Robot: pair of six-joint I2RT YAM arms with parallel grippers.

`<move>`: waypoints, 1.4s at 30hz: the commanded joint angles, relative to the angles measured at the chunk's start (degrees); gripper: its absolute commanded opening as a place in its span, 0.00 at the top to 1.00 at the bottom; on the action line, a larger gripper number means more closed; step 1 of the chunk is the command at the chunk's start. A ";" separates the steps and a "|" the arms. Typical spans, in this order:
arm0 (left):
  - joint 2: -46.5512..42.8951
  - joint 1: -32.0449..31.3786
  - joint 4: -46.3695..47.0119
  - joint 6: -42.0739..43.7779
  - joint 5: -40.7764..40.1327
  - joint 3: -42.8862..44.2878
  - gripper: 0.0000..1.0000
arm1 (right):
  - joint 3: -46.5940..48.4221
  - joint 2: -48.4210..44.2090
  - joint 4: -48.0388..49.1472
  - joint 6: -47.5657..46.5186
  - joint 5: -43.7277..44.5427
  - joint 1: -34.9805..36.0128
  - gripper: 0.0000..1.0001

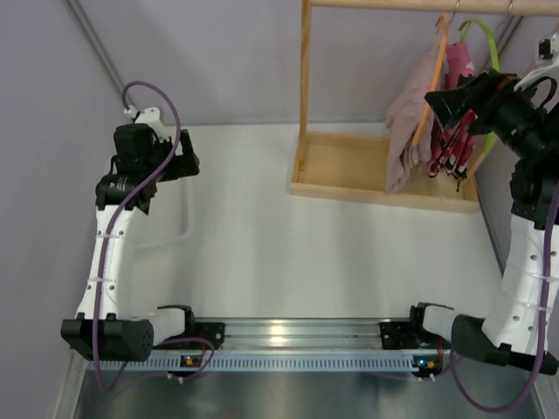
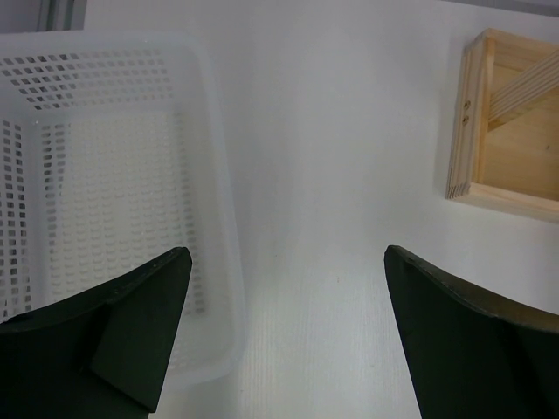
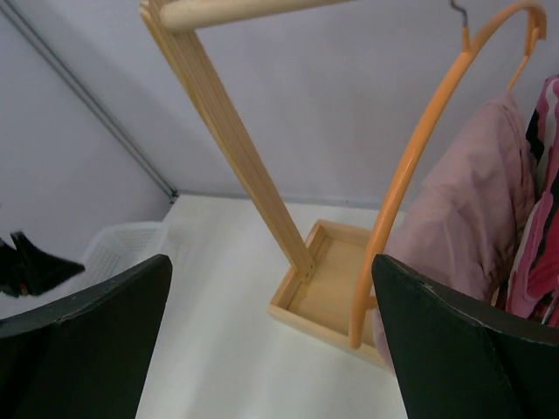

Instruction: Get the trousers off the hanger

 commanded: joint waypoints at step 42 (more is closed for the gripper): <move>2.73 0.42 3.24 -3.31 -3.10 6.09 0.01 | 3.86 25.18 34.50 42.26 0.12 3.23 1.00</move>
